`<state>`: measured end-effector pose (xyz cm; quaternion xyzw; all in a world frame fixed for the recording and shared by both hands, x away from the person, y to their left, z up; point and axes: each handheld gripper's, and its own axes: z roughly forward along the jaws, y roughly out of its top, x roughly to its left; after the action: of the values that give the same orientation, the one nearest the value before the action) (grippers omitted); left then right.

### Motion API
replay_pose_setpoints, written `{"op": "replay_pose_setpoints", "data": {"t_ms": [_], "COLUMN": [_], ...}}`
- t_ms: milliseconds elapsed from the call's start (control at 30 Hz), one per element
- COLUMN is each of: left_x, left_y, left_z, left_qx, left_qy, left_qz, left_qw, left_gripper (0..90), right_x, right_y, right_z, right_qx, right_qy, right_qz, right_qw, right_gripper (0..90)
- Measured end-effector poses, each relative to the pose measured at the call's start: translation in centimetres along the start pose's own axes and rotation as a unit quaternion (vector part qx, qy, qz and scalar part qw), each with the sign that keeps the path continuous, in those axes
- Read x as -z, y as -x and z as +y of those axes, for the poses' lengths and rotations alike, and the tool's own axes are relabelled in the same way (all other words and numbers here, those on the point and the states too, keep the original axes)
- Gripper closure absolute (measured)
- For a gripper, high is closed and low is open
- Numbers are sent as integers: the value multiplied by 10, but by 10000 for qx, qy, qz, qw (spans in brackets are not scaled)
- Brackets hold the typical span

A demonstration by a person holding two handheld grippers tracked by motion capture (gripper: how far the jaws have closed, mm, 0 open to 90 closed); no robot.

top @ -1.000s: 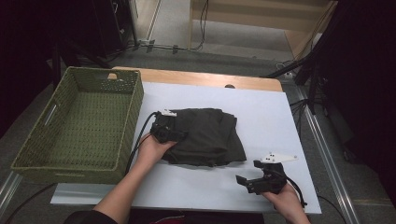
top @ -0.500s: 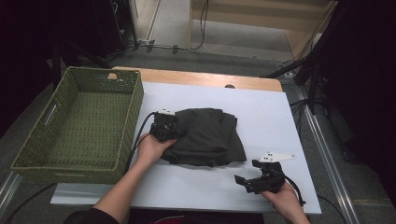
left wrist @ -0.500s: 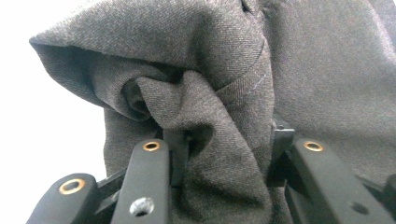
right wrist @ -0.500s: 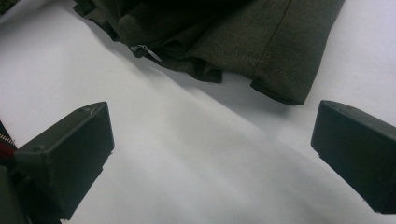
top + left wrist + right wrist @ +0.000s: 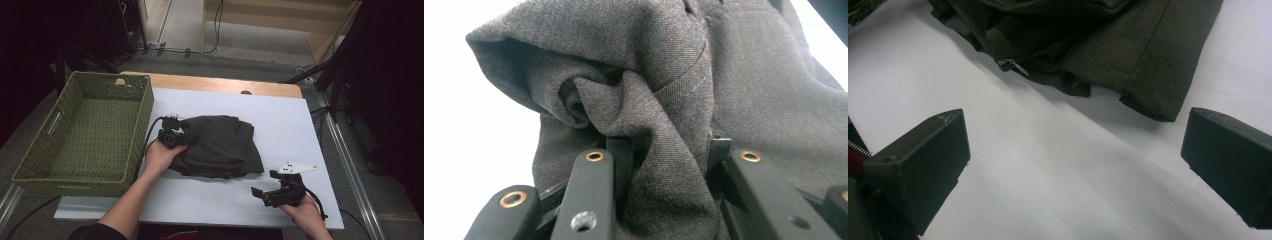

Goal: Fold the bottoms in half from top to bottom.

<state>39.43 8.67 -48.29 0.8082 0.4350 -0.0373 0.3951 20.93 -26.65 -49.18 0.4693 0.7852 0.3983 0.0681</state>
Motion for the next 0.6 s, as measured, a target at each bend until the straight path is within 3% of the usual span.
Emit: {"op": "replay_pose_setpoints", "data": {"t_ms": [167,500,600], "left_x": [7,13,17], "left_y": [3,10,13], "left_z": [5,7,9], "left_qx": [59,-39,44], "left_qy": [45,40,70], "left_qz": [-123,-41,-144], "left_qw": [9999,10000,9999], "left_gripper": [691,693,700], "right_x": [1,-1,-3], "right_y": [0,-3,-4], "right_z": [0,0,1], "right_qx": [-13,33,55], "right_qy": [36,21,50], "right_qz": [10,49,83], "right_qw": [10000,10000,9999], "right_gripper": [0,0,0]}}
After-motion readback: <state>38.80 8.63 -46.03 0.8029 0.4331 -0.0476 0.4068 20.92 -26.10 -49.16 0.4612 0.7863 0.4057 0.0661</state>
